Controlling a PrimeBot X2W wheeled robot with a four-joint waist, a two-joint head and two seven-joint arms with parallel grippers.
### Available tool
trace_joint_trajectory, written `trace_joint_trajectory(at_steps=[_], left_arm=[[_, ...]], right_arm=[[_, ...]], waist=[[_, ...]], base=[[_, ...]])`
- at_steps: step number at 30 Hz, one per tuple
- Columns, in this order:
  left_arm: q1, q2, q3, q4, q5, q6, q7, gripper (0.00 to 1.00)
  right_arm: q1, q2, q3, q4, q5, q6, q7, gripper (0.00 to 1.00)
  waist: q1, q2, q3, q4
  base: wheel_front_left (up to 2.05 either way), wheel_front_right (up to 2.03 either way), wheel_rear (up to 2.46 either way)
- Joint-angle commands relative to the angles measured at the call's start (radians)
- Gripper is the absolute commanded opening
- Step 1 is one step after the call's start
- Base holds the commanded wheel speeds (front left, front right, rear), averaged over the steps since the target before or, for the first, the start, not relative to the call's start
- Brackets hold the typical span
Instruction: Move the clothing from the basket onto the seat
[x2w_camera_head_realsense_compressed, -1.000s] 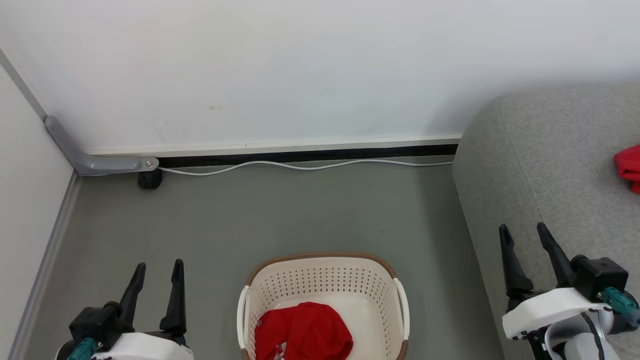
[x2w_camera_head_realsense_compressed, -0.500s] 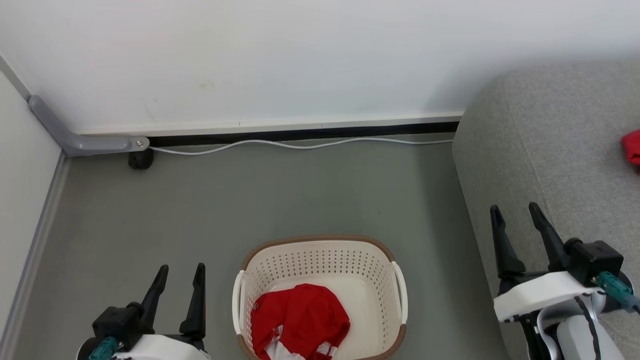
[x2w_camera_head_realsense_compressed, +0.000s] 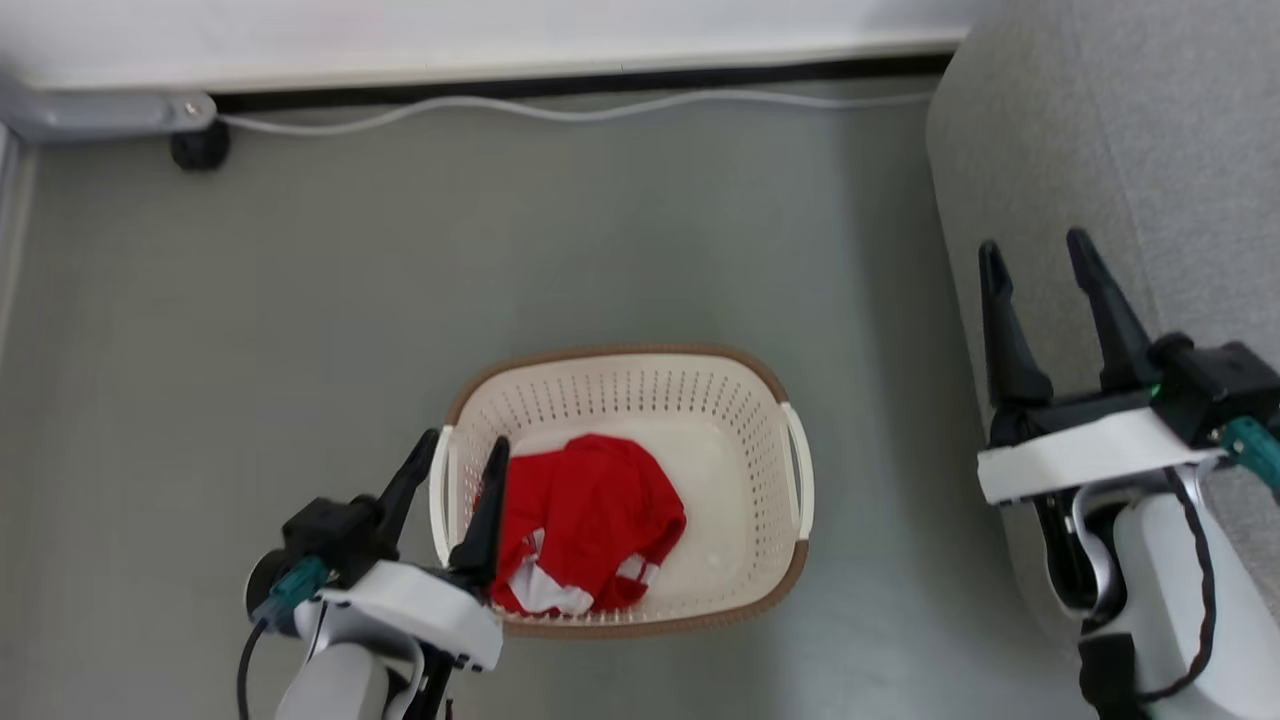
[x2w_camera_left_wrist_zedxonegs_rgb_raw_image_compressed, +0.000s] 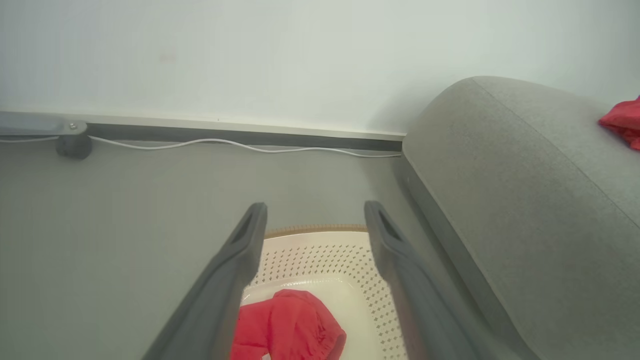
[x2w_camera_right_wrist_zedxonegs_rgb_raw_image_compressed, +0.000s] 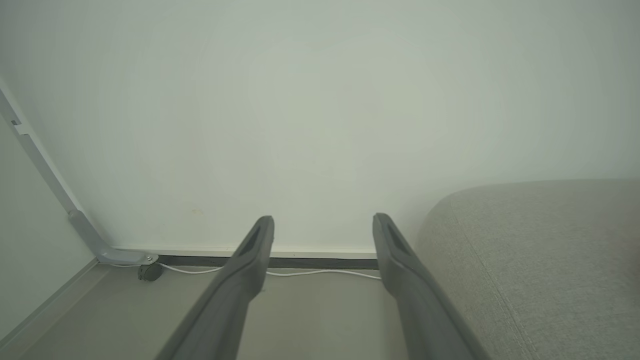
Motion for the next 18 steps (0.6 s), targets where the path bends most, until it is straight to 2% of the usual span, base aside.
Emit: trace_joint_trajectory(at_steps=[1, 12, 18], left_arm=[[-0.039, 0.008, 0.017, -0.011, -0.016, -0.004, -0.005, 1.0], [-0.235, 0.034, -0.194, 0.122, -0.045, -0.004, -0.005, 1.0], [-0.352, 0.057, -0.345, 0.235, -0.057, -0.004, -0.005, 1.0]], right_arm=[[-0.028, 0.004, 0.026, -0.036, -0.009, 0.001, -0.013, 1.0], [-0.183, 0.014, 0.06, -0.09, -0.02, 0.001, -0.013, 1.0], [-0.228, 0.016, 0.083, -0.105, 0.009, 0.001, -0.013, 1.0]], waist=[[0.0, 0.0, 0.079, -0.014], [0.0, 0.0, 0.303, -0.066], [0.0, 0.0, 0.378, -0.097]], base=[[0.0, 0.0, 0.0], [0.0, 0.0, 0.0], [0.0, 0.0, 0.0]])
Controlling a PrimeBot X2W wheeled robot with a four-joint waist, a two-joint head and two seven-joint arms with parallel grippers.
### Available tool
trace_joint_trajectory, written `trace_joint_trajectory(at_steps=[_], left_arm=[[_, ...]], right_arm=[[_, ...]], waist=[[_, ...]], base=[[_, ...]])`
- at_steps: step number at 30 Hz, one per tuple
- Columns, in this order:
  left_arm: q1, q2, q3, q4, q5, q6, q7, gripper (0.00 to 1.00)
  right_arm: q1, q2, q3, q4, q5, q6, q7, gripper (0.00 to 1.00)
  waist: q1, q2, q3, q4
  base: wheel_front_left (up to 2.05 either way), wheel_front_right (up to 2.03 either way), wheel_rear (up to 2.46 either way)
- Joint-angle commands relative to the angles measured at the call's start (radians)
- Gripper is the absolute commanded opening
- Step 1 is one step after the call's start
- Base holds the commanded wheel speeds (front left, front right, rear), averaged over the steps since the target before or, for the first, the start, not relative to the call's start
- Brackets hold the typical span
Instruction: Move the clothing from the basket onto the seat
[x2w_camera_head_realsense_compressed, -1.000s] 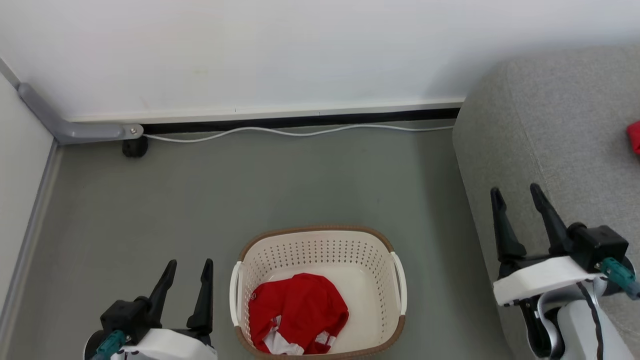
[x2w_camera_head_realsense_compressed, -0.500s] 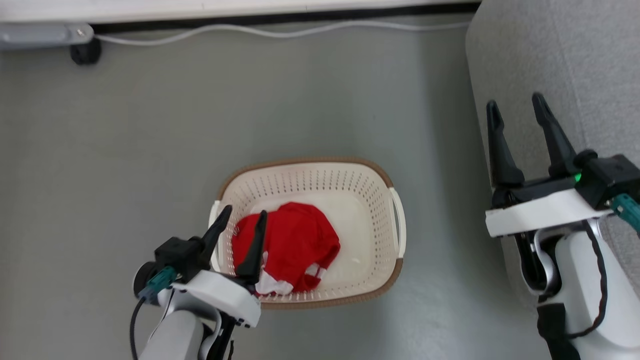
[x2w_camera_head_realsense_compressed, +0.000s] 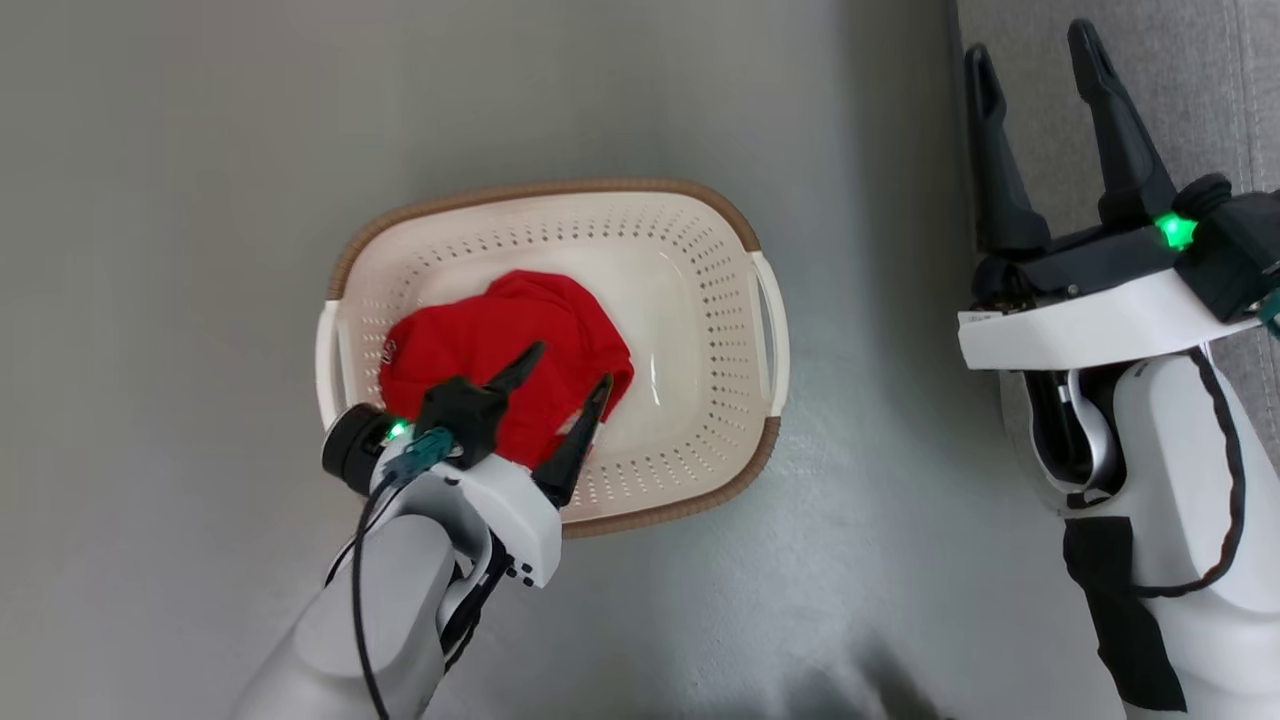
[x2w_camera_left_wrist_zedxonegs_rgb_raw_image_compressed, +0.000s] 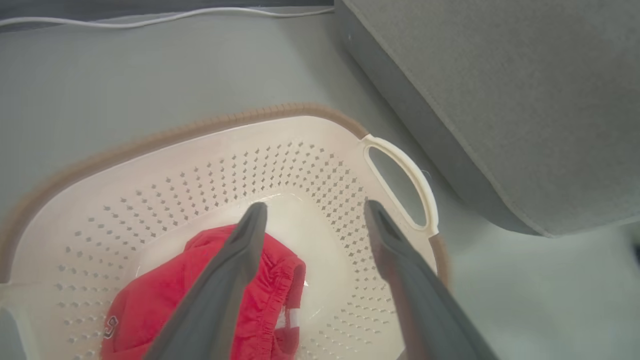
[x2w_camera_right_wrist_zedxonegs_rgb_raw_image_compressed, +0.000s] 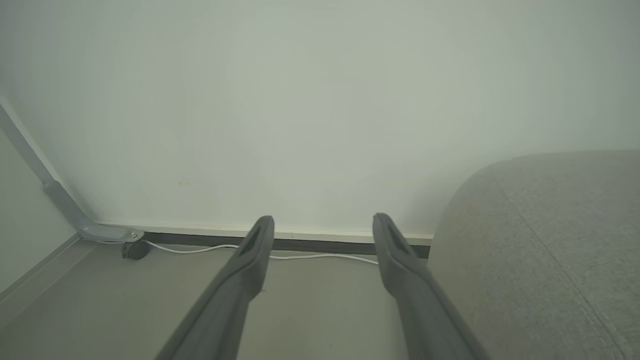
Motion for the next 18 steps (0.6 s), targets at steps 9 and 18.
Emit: trace_joint_trajectory(at_steps=[9, 18], left_arm=[[-0.216, 0.031, -0.201, 0.262, 0.025, -0.004, -0.004, 1.0], [-0.411, 0.047, -0.261, 0.488, 0.1, 0.029, 0.027, 1.0]], right_arm=[[-0.015, 0.01, 0.046, -0.055, 0.075, 0.001, -0.013, 1.0], [-0.042, 0.01, 0.063, -0.086, 0.128, 0.001, -0.013, 1.0]], waist=[[0.0, 0.0, 0.109, -0.081], [0.0, 0.0, 0.202, -0.137]], base=[[0.0, 0.0, 0.0], [0.0, 0.0, 0.0]])
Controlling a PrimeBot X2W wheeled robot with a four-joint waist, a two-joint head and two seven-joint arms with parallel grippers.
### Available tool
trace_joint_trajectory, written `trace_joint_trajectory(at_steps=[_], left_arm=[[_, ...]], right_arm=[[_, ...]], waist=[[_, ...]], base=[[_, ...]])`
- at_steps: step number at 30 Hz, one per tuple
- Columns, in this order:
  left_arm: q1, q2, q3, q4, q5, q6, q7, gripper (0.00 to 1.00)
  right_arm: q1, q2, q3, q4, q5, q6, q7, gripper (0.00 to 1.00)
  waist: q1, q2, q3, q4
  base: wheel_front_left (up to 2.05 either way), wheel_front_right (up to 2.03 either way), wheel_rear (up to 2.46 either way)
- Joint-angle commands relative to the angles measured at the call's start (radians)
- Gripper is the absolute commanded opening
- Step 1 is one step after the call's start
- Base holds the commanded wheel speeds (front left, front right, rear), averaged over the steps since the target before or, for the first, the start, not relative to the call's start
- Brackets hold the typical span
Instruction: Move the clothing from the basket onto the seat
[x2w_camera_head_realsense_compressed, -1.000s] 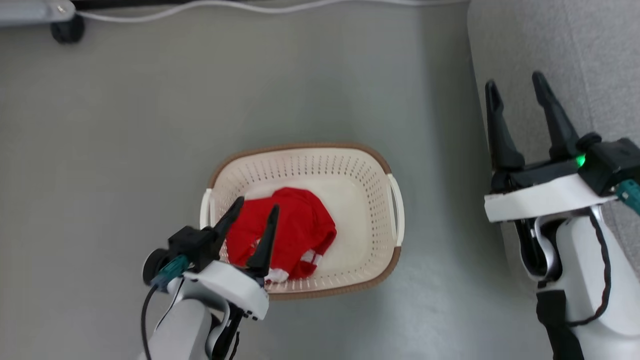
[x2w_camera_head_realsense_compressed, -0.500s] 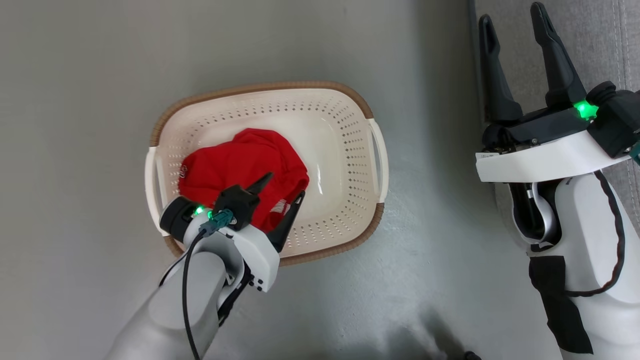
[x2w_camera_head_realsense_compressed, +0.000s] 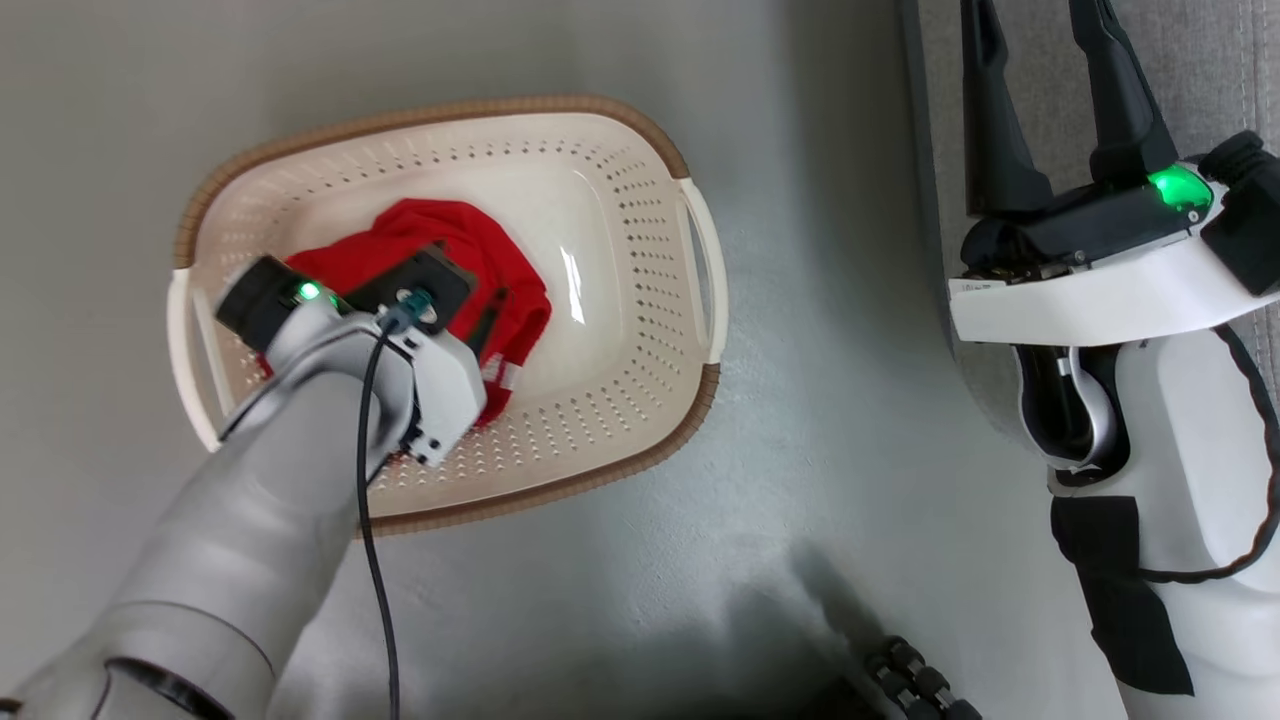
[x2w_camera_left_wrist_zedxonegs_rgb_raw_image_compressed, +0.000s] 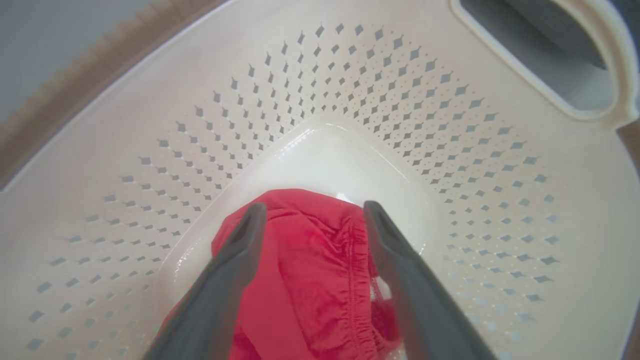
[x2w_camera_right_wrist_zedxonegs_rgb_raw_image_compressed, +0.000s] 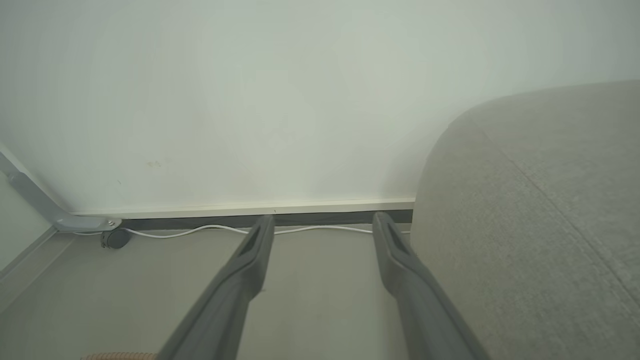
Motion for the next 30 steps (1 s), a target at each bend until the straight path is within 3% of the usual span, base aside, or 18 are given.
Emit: trace_joint_trajectory(at_steps=[1, 17, 30], left_arm=[[-0.02, 0.027, 0.009, 0.018, 0.013, 0.015, 0.008, 1.0], [-0.134, 0.12, -0.08, 0.112, 0.102, 0.112, 0.13, 1.0], [-0.158, 0.124, -0.139, 0.121, 0.134, 0.126, 0.2, 1.0]], right_arm=[[0.009, 0.009, 0.022, -0.035, 0.017, 0.001, -0.012, 1.0], [-0.025, 0.009, 0.045, -0.087, 0.113, 0.001, -0.012, 1.0], [0.008, 0.009, 0.035, -0.096, 0.129, 0.001, -0.012, 1.0]], waist=[[0.0, 0.0, 0.035, -0.028], [0.0, 0.0, 0.152, -0.106], [0.0, 0.0, 0.165, -0.108]], base=[[0.0, 0.0, 0.0], [0.0, 0.0, 0.0], [0.0, 0.0, 0.0]])
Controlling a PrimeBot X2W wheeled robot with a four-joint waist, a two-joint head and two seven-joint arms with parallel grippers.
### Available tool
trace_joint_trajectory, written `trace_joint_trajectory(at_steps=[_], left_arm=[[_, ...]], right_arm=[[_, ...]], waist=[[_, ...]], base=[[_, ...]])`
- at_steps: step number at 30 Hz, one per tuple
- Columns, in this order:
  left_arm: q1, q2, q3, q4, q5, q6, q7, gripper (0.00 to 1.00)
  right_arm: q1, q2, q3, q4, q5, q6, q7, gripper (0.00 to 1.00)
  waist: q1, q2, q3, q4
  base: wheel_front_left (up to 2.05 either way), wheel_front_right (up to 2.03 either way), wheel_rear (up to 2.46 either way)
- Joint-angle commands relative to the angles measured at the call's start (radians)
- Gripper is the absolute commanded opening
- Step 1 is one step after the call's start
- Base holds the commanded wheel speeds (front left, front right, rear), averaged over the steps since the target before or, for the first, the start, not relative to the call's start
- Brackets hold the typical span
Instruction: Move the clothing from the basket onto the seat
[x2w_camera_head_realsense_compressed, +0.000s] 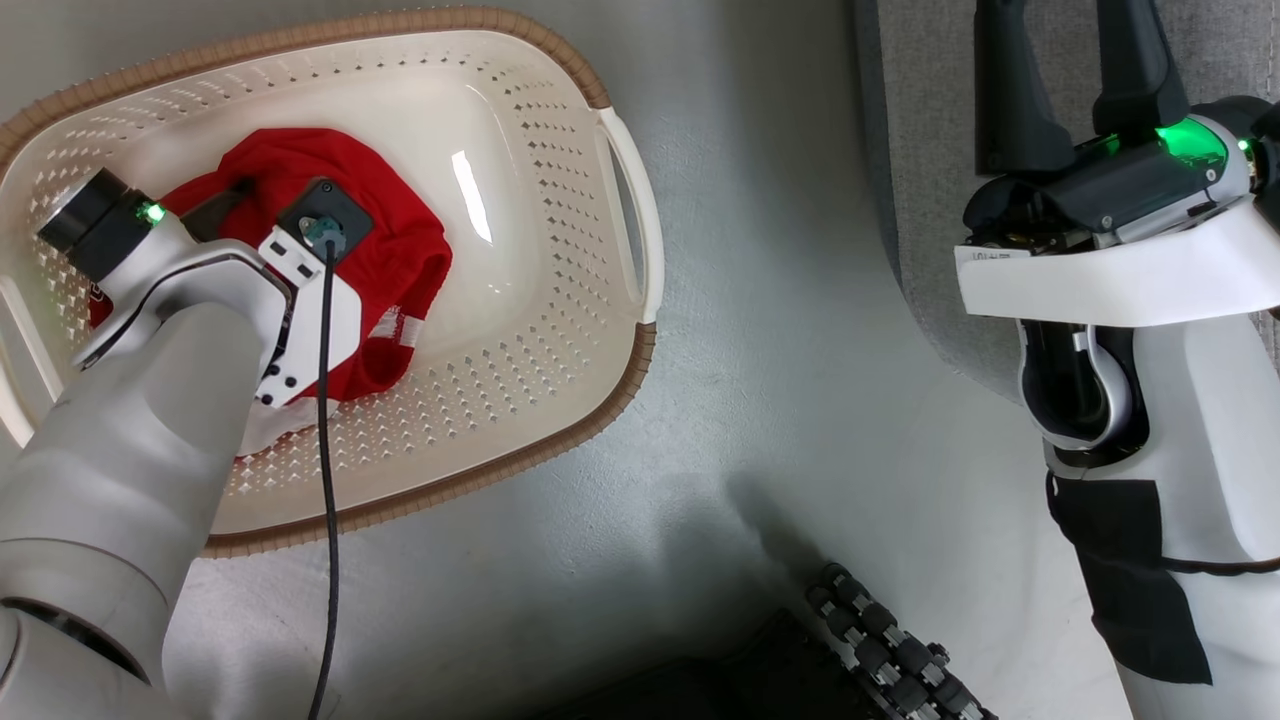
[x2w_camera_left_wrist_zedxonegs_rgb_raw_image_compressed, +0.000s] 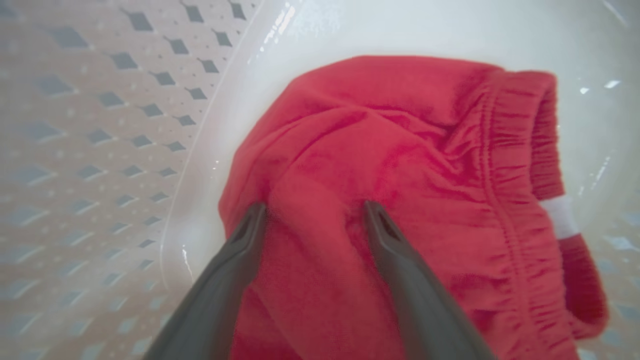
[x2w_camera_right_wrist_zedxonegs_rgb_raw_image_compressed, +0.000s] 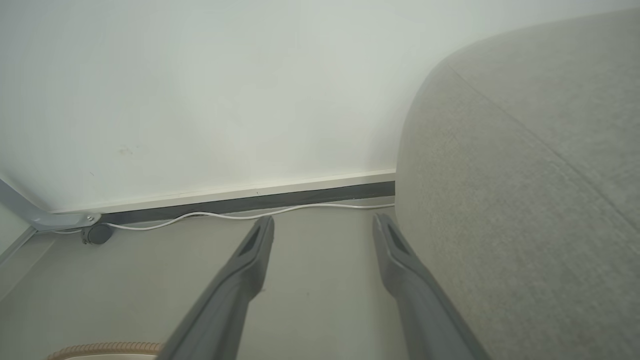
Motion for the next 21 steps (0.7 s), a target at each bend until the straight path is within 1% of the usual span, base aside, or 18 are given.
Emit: trace_joint_trajectory(at_steps=[1, 6, 7, 8, 9, 15, 21], left_arm=[[-0.006, 0.017, 0.007, -0.001, 0.008, 0.002, 0.005, 1.0], [-0.005, 0.02, 0.012, 0.0, -0.013, -0.027, 0.006, 1.0], [-0.003, 0.021, 0.015, 0.0, -0.02, -0.035, 0.005, 0.96], [-0.002, 0.022, 0.02, 0.0, -0.028, -0.042, 0.001, 0.44], [-0.002, 0.023, 0.023, 0.0, -0.035, -0.047, -0.009, 0.0], [0.005, 0.018, 0.037, 0.0, -0.065, -0.068, -0.095, 0.0], [0.037, -0.037, 0.042, 0.001, -0.095, -0.089, -0.167, 0.0]], right_arm=[[0.057, 0.005, 0.001, -0.029, 0.006, 0.001, -0.01, 1.0], [0.061, 0.005, -0.008, -0.032, 0.001, 0.001, -0.01, 1.0], [0.06, 0.005, -0.007, -0.032, 0.001, 0.001, -0.01, 1.0], [0.058, 0.005, -0.007, -0.031, 0.0, 0.001, -0.01, 1.0], [0.054, 0.005, -0.005, -0.03, 0.0, 0.001, -0.01, 1.0], [0.026, 0.005, 0.001, -0.023, -0.011, 0.001, -0.01, 1.0], [0.022, 0.005, -0.015, 0.003, -0.042, 0.001, -0.01, 1.0]], waist=[[0.0, 0.0, 0.002, 0.001], [0.0, 0.0, 0.009, 0.002], [0.0, 0.0, 0.009, 0.002], [0.0, 0.0, 0.01, 0.003], [0.0, 0.0, 0.01, 0.002], [0.0, 0.0, -0.008, -0.002], [0.0, 0.0, -0.085, 0.032]], base=[[0.0, 0.0, 0.0], [0.0, 0.0, 0.0], [0.0, 0.0, 0.0], [0.0, 0.0, 0.0], [0.0, 0.0, 0.0], [0.0, 0.0, 0.0], [0.0, 0.0, 0.0]])
